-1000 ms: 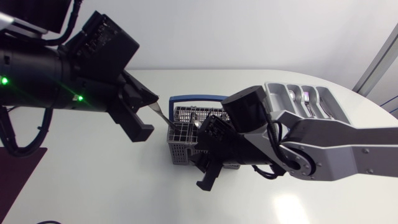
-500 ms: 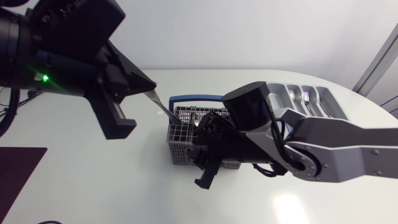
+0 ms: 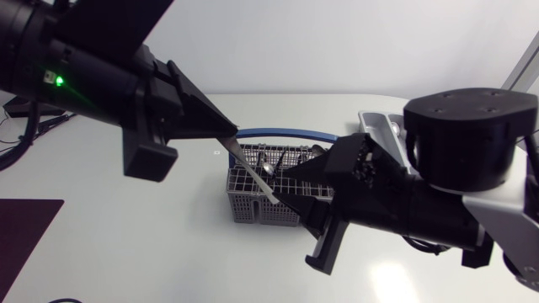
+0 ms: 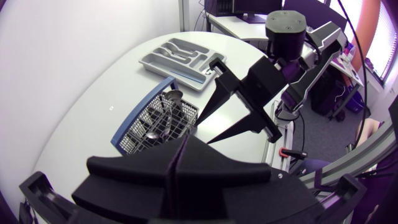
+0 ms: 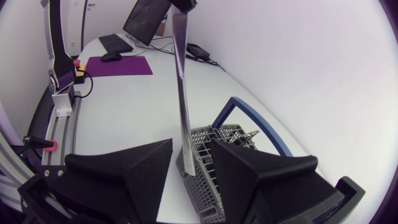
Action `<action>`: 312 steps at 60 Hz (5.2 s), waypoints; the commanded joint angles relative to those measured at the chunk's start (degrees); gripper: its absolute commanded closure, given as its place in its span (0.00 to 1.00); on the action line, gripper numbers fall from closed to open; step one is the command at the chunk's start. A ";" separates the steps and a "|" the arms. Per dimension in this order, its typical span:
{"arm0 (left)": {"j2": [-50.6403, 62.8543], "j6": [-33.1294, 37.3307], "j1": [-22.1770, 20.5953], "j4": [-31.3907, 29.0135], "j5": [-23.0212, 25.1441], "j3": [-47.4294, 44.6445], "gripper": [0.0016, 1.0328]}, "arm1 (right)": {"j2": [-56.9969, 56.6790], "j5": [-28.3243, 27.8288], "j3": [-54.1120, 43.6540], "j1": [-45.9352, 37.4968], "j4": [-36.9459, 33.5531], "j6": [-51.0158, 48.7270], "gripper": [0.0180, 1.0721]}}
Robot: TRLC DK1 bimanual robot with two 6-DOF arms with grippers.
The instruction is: Unload the cutlery basket into the drawer organizer.
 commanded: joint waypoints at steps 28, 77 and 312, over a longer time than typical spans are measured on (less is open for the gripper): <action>4.59 -2.29 -1.92 0.82 4.19 3.01 0.97 | -1.41 1.82 -2.47 4.61 1.11 0.30 0.53; 5.03 -2.38 -2.44 0.12 4.10 3.36 0.97 | 0.61 2.08 0.08 3.56 0.41 -0.40 0.75; -4.55 3.07 -3.85 17.96 -15.32 -18.35 0.05 | 53.96 -8.99 45.69 -75.63 -18.93 -4.27 0.41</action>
